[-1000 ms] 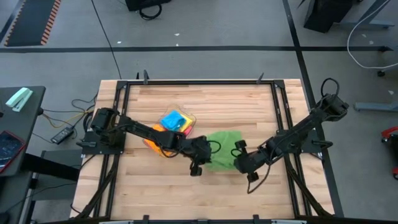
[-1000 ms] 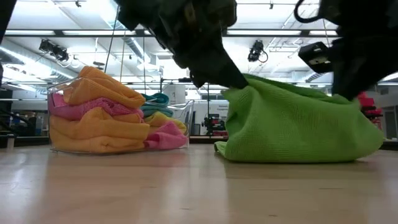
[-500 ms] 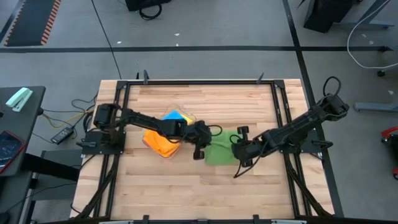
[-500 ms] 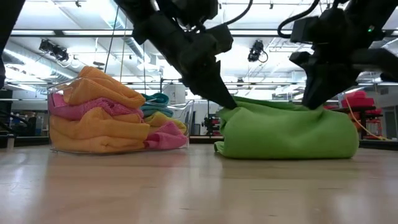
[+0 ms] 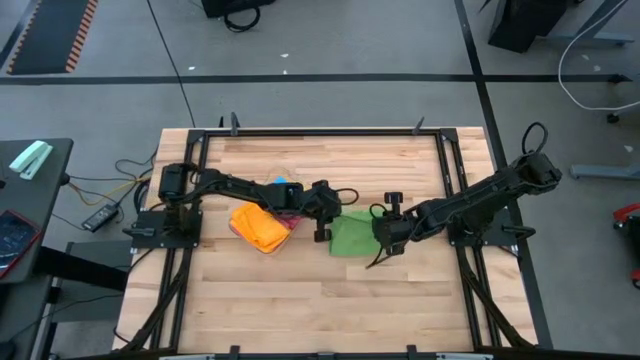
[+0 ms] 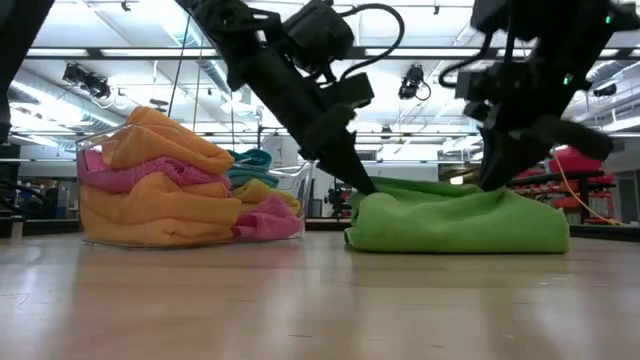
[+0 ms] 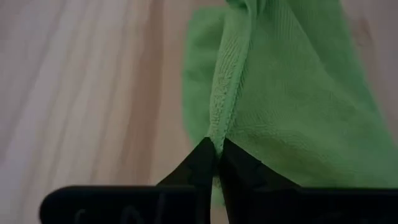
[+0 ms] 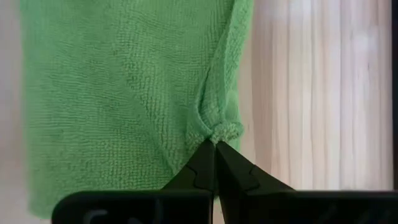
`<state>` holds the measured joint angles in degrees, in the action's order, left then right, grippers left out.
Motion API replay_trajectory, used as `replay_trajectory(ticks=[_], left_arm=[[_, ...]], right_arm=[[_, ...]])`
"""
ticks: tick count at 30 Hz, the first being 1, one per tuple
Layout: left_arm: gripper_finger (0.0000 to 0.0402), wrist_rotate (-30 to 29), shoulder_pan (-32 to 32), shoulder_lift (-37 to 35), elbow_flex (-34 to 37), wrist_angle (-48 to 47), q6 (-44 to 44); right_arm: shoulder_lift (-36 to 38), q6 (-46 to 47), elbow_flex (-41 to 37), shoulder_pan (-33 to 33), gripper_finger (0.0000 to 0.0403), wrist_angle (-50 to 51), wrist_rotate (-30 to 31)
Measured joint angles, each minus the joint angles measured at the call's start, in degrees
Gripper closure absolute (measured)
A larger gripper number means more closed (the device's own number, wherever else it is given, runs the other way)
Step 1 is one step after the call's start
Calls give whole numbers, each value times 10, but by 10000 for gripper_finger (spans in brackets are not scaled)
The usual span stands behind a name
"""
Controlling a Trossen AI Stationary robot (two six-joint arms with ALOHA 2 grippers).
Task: Fold microfiber towels
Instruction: Fold the green microfiber towel
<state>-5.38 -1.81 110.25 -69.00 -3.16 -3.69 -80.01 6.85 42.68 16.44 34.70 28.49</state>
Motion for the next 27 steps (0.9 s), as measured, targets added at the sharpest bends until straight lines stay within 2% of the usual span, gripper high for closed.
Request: replay_trajectory(ticks=[6, 11, 16, 21, 27], left_arm=[[376, -22, -5, 14, -2, 9, -10], [378, -26, -2, 19, -2, 10, -6], [322, -31, 4, 22, 1, -2, 3], [260, -34, 7, 16, 0, -1, 1], [233, -52, 10, 11, 0, -3, -19]], right_arm=[[0, -22, -44, -32, 391, -55, -2], [0, -51, -70, -47, 382, -100, -37], [0, -38, -71, -49, 327, -90, -46], [0, -15, -40, -48, 269, -41, -50], [3, -10, 4, -46, 238, 27, -45]])
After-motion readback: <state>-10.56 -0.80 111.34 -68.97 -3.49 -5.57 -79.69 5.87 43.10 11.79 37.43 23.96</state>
